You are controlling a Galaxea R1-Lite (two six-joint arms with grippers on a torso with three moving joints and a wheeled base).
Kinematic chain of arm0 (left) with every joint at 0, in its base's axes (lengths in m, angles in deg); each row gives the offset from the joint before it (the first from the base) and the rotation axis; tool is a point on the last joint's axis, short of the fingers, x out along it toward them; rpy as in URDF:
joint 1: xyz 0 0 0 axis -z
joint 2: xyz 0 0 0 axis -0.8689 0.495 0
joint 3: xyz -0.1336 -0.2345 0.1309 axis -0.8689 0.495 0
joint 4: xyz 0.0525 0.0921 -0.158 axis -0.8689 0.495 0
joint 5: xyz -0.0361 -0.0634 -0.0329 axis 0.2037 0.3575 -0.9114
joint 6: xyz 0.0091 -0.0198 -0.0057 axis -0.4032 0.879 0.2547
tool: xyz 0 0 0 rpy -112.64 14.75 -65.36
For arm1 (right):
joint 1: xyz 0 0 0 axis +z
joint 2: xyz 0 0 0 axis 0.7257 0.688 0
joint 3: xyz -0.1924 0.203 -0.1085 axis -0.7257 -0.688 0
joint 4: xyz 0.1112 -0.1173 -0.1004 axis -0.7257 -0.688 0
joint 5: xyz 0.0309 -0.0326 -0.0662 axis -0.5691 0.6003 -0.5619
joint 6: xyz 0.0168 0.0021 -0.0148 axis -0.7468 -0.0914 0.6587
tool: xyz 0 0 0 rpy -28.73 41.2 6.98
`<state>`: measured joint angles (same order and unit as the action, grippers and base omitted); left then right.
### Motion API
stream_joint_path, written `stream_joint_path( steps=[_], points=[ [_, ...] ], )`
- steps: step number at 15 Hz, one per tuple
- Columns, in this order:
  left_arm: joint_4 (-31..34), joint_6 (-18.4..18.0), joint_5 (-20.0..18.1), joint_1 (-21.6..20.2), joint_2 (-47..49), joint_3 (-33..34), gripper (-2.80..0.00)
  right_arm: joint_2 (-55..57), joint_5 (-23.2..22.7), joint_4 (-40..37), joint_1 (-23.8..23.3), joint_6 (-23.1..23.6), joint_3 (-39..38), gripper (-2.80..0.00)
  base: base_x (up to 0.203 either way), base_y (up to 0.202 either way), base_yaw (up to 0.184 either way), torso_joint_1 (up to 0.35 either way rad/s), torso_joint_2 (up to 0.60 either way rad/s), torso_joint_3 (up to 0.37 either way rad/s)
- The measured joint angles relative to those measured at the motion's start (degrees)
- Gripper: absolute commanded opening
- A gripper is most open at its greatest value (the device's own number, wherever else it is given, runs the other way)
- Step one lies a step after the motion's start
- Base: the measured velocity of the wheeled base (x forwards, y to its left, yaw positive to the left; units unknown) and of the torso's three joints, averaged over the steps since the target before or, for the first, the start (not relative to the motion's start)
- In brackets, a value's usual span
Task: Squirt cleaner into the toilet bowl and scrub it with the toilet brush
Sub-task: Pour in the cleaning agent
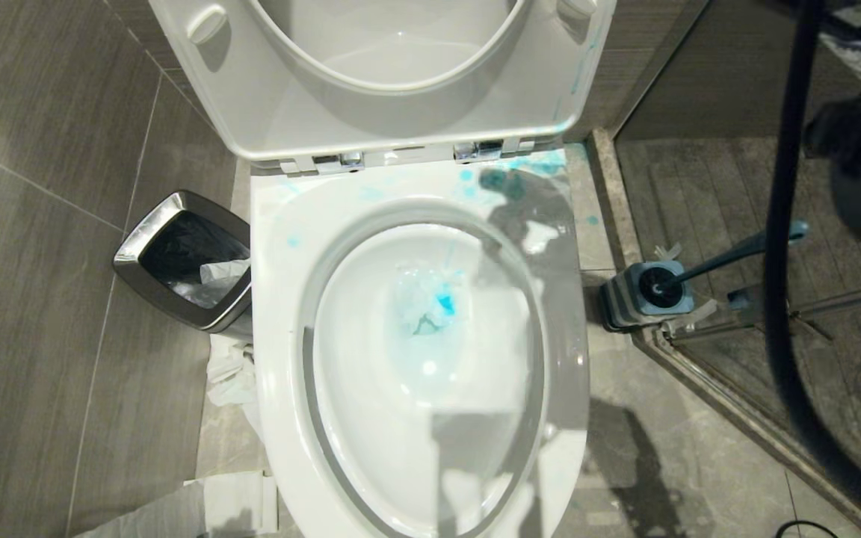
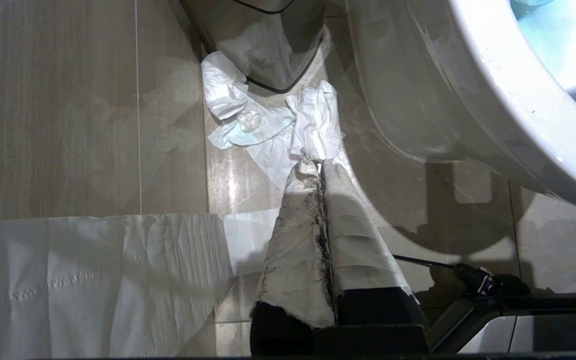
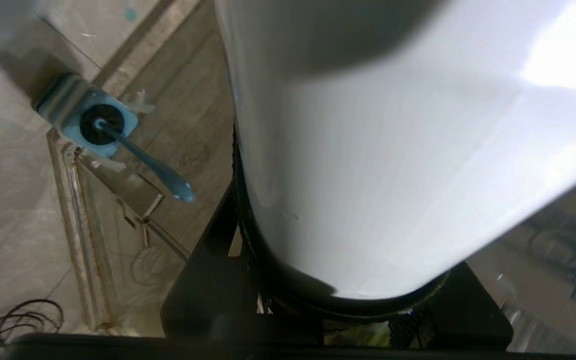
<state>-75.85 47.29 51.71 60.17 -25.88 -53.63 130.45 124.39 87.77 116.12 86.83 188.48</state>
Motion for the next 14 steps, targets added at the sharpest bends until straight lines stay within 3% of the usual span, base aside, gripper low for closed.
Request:
stream_joint_path(
  steps=[5, 8, 10, 14],
  points=[
    [0.0, 0.0, 0.0, 0.0, 0.0, 0.0, -2.8, 1.5, 0.0, -0.1, 3.0, 0.0, -8.9, -2.8, 0.0, 0.0, 0.0, 0.0, 0.0, 0.0],
    [0.0, 0.0, 0.0, 0.0, 0.0, 0.0, -2.8, 0.7, 0.0, -4.4, 1.3, 0.0, -8.9, -2.8, 0.0, 0.0, 0.0, 0.0, 0.0, 0.0],
    [0.0, 0.0, 0.0, 0.0, 0.0, 0.0, -2.8, 0.4, 0.0, -12.7, -1.4, 0.0, -5.8, -2.8, 0.0, 0.0, 0.0, 0.0, 0.0, 0.0],
    [0.0, 0.0, 0.0, 0.0, 0.0, 0.0, -2.8, -0.7, -0.1, -39.2, -5.2, 0.0, 0.5, -2.8, 0.0, 0.0, 0.0, 0.0, 0.0, 0.0]
  ],
)
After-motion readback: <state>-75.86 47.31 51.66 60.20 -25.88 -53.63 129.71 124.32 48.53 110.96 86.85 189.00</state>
